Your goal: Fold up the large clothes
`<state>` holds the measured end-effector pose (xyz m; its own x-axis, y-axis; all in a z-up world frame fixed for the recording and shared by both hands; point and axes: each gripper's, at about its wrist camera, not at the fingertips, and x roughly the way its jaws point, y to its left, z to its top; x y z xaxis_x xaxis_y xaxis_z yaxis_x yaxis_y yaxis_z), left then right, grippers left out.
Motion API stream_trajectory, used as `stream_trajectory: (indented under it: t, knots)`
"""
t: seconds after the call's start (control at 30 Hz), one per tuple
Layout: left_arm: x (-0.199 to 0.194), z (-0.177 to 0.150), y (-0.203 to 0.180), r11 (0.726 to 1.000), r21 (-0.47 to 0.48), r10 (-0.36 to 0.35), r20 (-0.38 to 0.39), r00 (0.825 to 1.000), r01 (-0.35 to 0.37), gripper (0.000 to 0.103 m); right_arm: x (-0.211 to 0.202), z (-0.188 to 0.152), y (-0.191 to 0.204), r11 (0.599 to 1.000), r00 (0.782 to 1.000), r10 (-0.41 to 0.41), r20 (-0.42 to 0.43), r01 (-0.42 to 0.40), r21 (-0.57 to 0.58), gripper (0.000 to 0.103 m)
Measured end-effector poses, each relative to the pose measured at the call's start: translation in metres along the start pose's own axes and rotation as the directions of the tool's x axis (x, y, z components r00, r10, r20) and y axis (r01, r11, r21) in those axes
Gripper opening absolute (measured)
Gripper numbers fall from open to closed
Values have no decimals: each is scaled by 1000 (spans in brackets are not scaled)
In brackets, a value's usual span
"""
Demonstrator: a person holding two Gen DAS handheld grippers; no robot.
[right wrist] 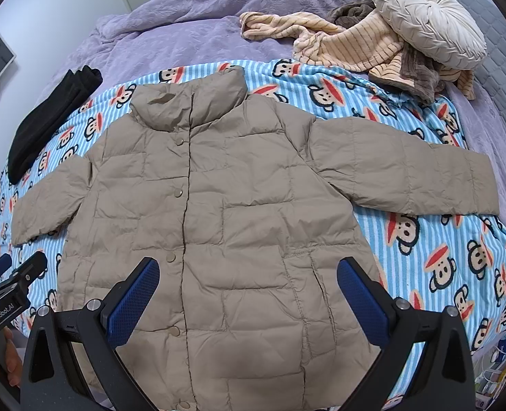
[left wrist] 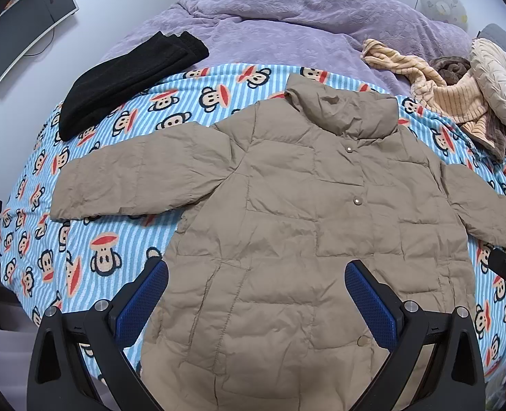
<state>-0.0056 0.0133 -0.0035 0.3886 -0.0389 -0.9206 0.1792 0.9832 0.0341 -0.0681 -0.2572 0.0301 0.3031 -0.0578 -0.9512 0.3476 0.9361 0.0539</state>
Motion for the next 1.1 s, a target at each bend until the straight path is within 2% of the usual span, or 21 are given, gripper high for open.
stream_trajectory:
  t: [1.1]
  knots:
    - [-1,2,-2,1000,1,4,-2,1000,-4,103,-1,-2,-2,1000,1000,2,1,-2,1,103]
